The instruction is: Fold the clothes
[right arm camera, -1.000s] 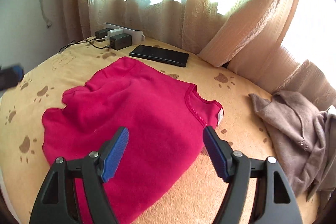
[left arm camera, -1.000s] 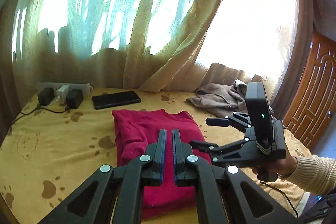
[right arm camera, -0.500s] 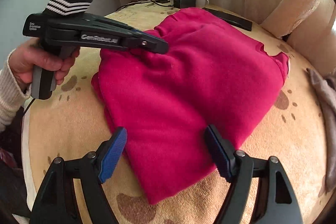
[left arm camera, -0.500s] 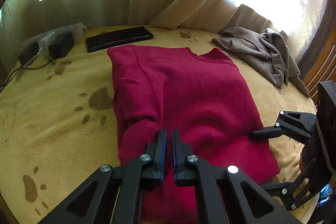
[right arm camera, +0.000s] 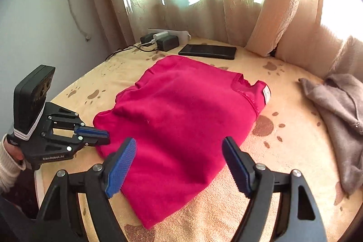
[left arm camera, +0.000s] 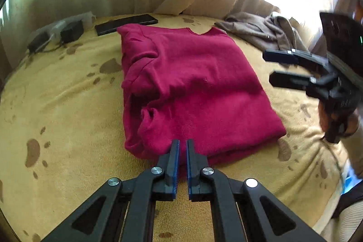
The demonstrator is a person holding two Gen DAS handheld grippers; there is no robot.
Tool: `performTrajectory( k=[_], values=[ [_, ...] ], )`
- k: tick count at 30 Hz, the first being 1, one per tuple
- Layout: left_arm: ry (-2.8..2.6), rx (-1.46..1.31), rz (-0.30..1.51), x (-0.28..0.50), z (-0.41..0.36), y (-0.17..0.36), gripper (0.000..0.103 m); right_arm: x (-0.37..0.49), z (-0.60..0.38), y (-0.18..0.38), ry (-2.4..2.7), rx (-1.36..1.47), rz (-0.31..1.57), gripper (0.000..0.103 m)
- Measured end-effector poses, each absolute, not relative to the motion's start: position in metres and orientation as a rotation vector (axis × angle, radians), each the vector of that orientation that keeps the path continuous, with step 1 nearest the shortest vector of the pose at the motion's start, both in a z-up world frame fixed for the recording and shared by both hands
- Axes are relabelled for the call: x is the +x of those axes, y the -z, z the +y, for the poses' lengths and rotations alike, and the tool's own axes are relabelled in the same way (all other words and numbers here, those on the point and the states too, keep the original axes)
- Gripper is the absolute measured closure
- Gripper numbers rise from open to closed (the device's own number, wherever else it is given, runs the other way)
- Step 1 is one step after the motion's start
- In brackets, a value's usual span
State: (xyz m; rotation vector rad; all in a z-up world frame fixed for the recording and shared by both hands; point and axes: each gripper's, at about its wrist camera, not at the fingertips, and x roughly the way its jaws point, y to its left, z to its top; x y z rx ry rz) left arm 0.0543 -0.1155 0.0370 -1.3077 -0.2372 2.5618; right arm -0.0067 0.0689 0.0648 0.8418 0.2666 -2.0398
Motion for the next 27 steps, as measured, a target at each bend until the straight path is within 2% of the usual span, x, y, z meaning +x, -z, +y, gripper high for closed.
performTrajectory(
  k=[2,4,5,6,7,10,12,14,16,24,26,27],
  values=[
    [-2.598,-1.292,-0.316,0.06,-0.13,-0.041,0.097,0.014,0.06,-0.064,2.026,0.744,0.348,0.022],
    [-2.636,-1.294,-0.304,0.063,-0.136,-0.045,0.097,0.036,0.046,-0.06,1.999,0.669,0.442,0.024],
    [-2.642,-1.294,-0.297,0.064,-0.136,-0.045,0.097,0.045,0.037,-0.057,1.978,0.649,0.489,0.029],
    [-2.643,-1.295,-0.293,0.065,-0.136,-0.046,0.097,0.053,0.029,-0.053,1.963,0.638,0.539,0.04],
    [-2.645,-1.296,-0.289,0.065,-0.136,-0.046,0.097,0.059,0.021,-0.048,1.954,0.63,0.597,0.044],
    [-2.616,-1.306,-0.311,0.068,-0.136,-0.043,0.097,0.07,0.006,-0.036,1.948,0.605,0.723,0.045],
    [-2.572,-1.303,-0.38,0.071,-0.141,-0.041,0.097,0.071,0.01,-0.035,1.964,0.607,0.737,0.045],
    [-2.522,-1.293,-0.482,0.071,-0.148,-0.039,0.097,0.07,0.023,-0.037,2.024,0.603,0.752,0.037],
    [-2.471,-1.277,-0.585,0.07,-0.154,-0.037,0.097,0.071,0.04,-0.039,2.099,0.587,0.775,0.015],
    [-2.359,-1.314,-0.86,0.057,-0.17,-0.022,0.095,0.082,0.068,-0.033,2.125,0.678,0.861,0.011],
    [-2.343,-1.315,-0.938,0.059,-0.176,-0.02,0.078,0.081,0.062,-0.029,2.15,0.677,0.909,0.011],
    [-2.335,-1.315,-0.976,0.059,-0.178,-0.019,0.038,0.079,0.058,-0.027,2.167,0.682,0.934,0.011]
  ],
)
